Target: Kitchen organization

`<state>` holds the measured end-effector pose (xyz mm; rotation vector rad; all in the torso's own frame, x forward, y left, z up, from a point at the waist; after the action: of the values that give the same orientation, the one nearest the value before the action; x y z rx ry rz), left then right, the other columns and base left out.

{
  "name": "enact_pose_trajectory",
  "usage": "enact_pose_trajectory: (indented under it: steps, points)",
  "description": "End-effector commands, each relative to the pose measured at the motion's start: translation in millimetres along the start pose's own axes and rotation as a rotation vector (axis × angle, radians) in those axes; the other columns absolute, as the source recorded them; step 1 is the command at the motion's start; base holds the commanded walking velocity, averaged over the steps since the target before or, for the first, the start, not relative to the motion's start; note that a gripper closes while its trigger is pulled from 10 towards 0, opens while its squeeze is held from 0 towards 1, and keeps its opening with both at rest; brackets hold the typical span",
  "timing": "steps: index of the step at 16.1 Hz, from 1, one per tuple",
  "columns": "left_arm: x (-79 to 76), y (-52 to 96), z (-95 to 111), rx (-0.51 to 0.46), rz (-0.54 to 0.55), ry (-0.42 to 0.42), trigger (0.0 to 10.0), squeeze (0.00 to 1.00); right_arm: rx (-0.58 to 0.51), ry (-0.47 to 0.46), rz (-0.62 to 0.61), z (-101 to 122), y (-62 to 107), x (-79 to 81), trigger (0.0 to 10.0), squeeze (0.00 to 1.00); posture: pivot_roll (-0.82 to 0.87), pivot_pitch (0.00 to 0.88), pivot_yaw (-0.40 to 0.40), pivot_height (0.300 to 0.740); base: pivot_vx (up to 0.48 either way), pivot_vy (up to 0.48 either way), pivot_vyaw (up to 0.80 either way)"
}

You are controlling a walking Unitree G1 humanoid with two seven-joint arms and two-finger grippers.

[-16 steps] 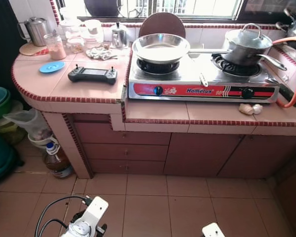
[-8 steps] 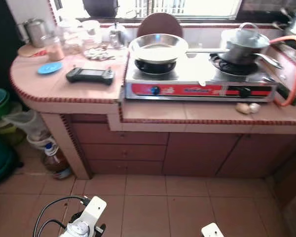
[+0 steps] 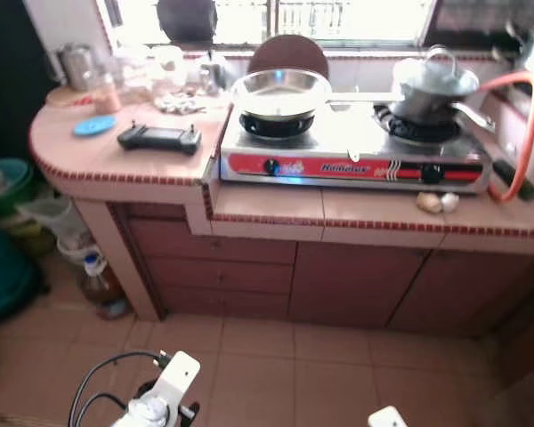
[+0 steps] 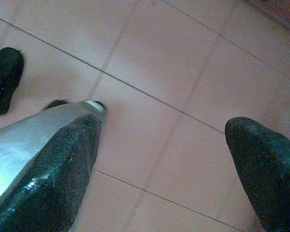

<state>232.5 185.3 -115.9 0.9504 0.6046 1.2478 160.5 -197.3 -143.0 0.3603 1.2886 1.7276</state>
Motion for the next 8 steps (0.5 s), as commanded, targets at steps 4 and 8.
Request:
enact_pose_trajectory:
  steps: [4, 8]
  points:
    - [9.1, 1.4, -5.1, 0.015, 0.022, -0.007, 10.0, 0.0, -0.011, -0.005, 0.003, 5.3, -1.2, 3.0, 10.0, 0.0, 0.17, 0.0, -0.01, 0.74, 0.0, -0.266, 0.0]
    - [9.1, 1.4, -5.1, 0.015, 0.022, -0.007, 10.0, 0.0, -0.011, -0.005, 0.003, 5.3, -1.2, 3.0, 10.0, 0.0, 0.17, 0.0, -0.01, 0.74, 0.0, -0.266, 0.0]
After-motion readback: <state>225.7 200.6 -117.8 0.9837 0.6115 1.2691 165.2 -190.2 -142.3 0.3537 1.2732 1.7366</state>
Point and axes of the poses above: a point about 5 cm out from each wrist's last joint towards the gripper, its own y axis pointing back from the gripper into the wrist, its own z axis along the axis of the wrist's last joint, x = y × z, the point moved 5 cm from there along -y, pointing out of the wrist towards the gripper, and after that the axes turned 14 degrees about y, right-handed, at the moved point
